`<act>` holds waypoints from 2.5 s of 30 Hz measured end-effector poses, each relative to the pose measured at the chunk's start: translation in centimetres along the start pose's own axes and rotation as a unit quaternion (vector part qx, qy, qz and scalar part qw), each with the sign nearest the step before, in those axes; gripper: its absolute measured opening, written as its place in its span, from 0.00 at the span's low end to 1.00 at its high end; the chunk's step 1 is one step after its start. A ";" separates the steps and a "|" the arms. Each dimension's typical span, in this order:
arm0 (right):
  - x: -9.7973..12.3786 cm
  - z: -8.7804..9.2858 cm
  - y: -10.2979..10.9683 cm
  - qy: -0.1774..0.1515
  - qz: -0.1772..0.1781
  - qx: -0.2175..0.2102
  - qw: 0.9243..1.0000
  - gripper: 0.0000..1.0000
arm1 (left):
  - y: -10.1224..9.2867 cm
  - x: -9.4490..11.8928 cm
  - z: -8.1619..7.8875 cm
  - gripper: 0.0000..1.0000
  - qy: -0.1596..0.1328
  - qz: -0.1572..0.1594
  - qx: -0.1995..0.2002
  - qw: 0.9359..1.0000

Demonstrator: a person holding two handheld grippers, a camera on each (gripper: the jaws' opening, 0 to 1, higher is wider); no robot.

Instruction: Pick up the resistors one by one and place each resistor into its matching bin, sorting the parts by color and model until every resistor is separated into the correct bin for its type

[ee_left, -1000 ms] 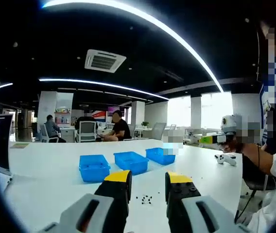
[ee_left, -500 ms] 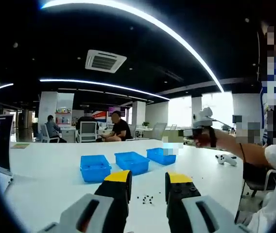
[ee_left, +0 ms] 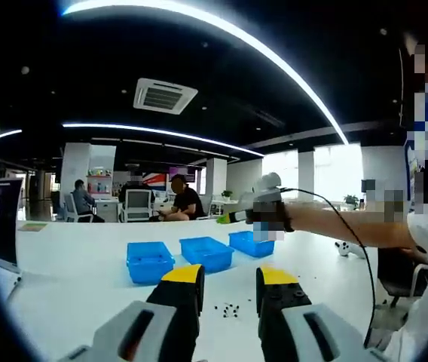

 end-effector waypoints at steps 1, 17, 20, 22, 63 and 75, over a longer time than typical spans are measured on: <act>-0.3 0.0 -0.1 0.001 0.003 0.000 1.000 0.05 | 0.0 0.0 0.0 0.30 0.000 0.000 0.000 1.000; 2.8 -0.3 -0.6 -0.023 0.023 0.007 0.999 0.36 | -0.1 0.0 -0.1 0.30 -0.003 0.001 0.001 1.000; 4.7 -0.1 -0.5 -0.028 0.017 0.008 0.999 0.35 | -0.3 -0.1 -0.1 0.30 -0.002 0.003 0.000 1.000; 6.1 0.0 -0.3 -0.034 0.010 0.009 0.999 0.35 | -0.4 -0.2 0.0 0.30 0.000 0.004 0.000 1.000; 26.2 8.1 6.8 -0.071 -0.059 0.105 0.990 0.37 | -0.2 -0.4 0.2 0.29 0.007 0.002 -0.003 1.000; 19.7 8.9 10.2 0.054 -0.105 0.221 0.968 0.35 | 0.4 0.3 -0.1 0.29 0.000 -0.009 -0.002 1.000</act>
Point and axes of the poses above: the point that each gripper's makers call its tool centre point, and the gripper's own axes: x roughly backward along the fingers, y roughly to its left, z roughly out of its underside, the point moved 5 cm from there along x, roughly backward along the fingers, and after that the axes turned 12 degrees about -x, right-handed, at the moved point
